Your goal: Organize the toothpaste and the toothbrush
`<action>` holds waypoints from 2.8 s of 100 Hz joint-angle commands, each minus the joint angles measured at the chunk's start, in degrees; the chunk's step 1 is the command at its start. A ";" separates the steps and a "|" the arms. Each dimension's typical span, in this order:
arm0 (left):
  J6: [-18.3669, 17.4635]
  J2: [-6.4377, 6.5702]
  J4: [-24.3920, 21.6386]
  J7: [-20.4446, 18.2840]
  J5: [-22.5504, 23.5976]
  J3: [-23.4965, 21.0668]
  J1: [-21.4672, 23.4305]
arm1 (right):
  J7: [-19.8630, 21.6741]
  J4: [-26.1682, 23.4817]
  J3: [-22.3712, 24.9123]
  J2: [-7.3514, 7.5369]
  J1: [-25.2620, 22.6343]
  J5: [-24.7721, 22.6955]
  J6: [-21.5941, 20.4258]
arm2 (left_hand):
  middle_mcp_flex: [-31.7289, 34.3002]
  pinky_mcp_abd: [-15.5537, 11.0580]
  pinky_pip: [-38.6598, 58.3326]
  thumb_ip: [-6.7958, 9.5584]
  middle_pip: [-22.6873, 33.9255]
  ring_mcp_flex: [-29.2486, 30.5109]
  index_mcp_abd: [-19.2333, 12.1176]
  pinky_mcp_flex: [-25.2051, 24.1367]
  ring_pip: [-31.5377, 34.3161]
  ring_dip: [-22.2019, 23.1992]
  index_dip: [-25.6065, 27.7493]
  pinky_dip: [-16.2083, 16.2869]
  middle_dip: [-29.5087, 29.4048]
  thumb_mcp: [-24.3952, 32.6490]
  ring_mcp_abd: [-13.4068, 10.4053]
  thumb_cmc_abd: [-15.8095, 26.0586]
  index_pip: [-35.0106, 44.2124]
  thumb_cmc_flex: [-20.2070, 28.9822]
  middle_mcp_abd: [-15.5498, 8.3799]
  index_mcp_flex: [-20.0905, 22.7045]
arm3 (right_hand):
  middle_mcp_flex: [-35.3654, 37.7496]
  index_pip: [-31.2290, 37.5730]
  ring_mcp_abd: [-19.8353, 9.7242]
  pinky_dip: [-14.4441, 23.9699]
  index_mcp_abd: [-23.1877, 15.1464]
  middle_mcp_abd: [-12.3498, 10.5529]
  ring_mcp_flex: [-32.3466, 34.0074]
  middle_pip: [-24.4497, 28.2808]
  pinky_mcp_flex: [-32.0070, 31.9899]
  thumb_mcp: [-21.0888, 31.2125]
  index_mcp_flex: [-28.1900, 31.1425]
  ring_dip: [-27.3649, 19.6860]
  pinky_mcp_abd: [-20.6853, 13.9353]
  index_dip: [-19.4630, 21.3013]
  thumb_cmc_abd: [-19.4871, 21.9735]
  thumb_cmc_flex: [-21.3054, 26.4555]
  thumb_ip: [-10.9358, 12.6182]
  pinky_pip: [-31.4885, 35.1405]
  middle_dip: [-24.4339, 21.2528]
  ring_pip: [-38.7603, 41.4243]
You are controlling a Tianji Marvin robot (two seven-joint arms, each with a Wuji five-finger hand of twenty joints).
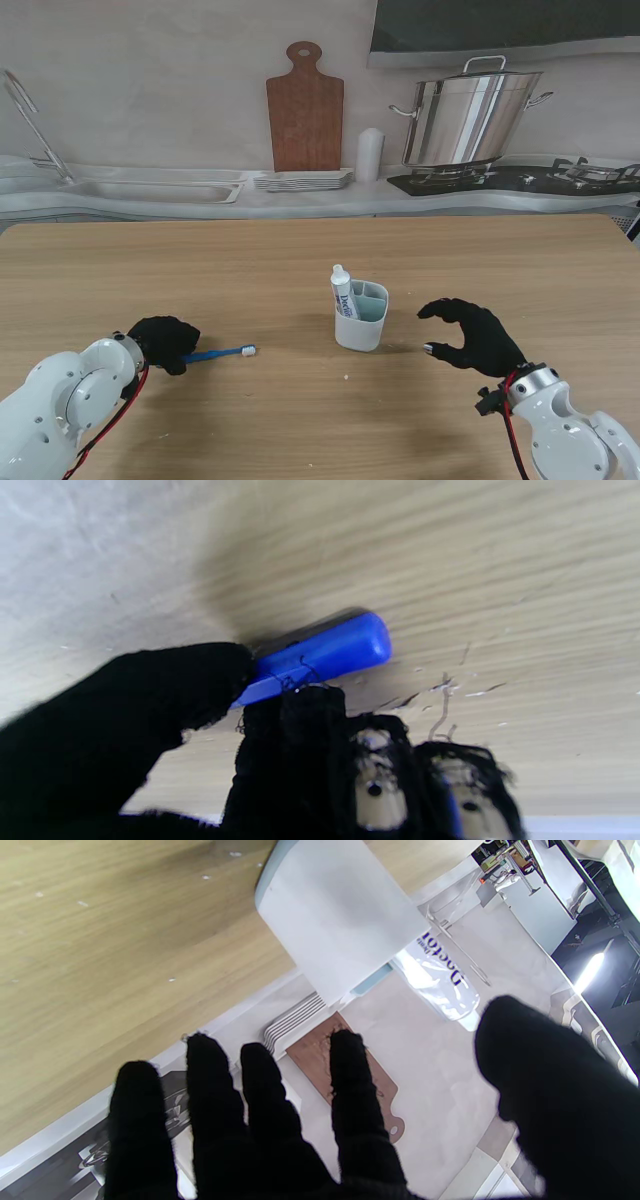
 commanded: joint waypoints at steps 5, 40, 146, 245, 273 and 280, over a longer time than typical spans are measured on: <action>-0.24 -0.51 0.66 -0.81 -0.38 0.32 1.28 | 0.73 0.02 -0.05 -0.16 -0.59 -0.25 0.03 | 4.01 -2.65 11.70 8.52 0.86 1.06 -5.38 2.23 2.76 -0.85 -0.03 -0.75 1.37 5.92 -3.08 7.35 -0.37 0.83 1.07 3.14 | 0.47 -0.38 -0.07 -0.12 -0.19 1.44 0.24 -0.41 -0.17 -0.75 1.92 -1.16 0.23 -0.17 0.84 -2.53 -0.08 0.12 -0.34 0.09; 0.21 -1.25 -1.89 2.54 -1.77 -2.08 3.14 | -0.35 0.43 -0.07 -0.34 -0.33 -0.63 -0.19 | 3.17 -2.97 11.53 8.79 0.73 1.01 -5.49 2.05 2.69 -1.15 0.49 -0.96 1.51 4.92 -3.29 7.90 -0.58 1.53 1.18 2.41 | 0.98 -0.20 0.35 -0.01 -0.14 1.47 0.76 -0.24 0.25 -0.52 2.24 -1.02 0.39 -0.11 0.75 -2.48 -0.02 0.41 -0.29 0.41; 5.64 -5.78 -18.99 15.91 -20.77 -3.98 10.31 | -1.76 -8.15 -6.93 -0.85 1.42 1.90 1.35 | 3.52 -0.95 11.65 4.11 -0.87 1.01 -3.76 2.22 2.01 -0.69 -0.79 -0.38 0.93 4.74 -0.25 3.48 -1.58 5.23 4.01 3.55 | 11.39 8.17 -3.82 14.67 -1.44 -2.63 24.58 17.41 26.14 2.83 -0.26 15.67 -3.52 4.09 -11.69 0.59 -2.61 21.22 6.29 25.78; 0.98 -7.80 -24.11 21.54 -33.21 2.61 10.38 | -2.78 -8.34 -23.93 -2.39 15.27 8.44 13.60 | 4.11 -0.19 12.77 2.00 -1.20 1.01 -2.39 2.25 2.94 -1.33 -1.41 -0.38 0.85 4.93 0.67 1.58 -2.01 6.32 5.36 4.27 | 10.86 15.48 -10.78 15.73 1.90 -5.67 29.87 29.32 33.19 7.92 -13.86 17.35 -8.21 6.50 -18.90 3.61 -4.32 27.48 10.46 36.69; -0.23 -7.79 -22.01 20.83 -34.89 4.53 8.61 | -3.59 -6.81 -26.65 -3.08 17.80 10.25 16.61 | 4.25 -0.79 12.85 1.58 -1.32 1.04 -2.38 2.31 2.86 -1.52 -1.40 -0.42 0.78 4.88 0.26 1.26 -2.02 6.47 5.41 4.27 | 8.01 16.67 -11.70 16.27 5.04 -5.64 29.95 31.95 33.49 7.72 -20.40 17.42 -9.15 6.32 -17.40 4.27 -4.09 29.08 11.54 38.95; -0.51 -7.82 -21.42 20.79 -35.26 5.14 8.12 | -4.22 -6.37 -27.25 -3.27 18.25 10.15 16.62 | 4.28 -0.92 12.89 1.51 -1.35 1.05 -2.25 2.31 2.86 -1.59 -1.48 -0.43 0.76 4.89 0.25 1.20 -2.08 6.49 5.41 4.37 | 7.65 17.24 -12.16 16.33 5.85 -5.74 30.33 33.01 33.90 7.68 -21.52 17.36 -9.50 6.20 -16.84 4.96 -3.89 29.49 11.93 39.59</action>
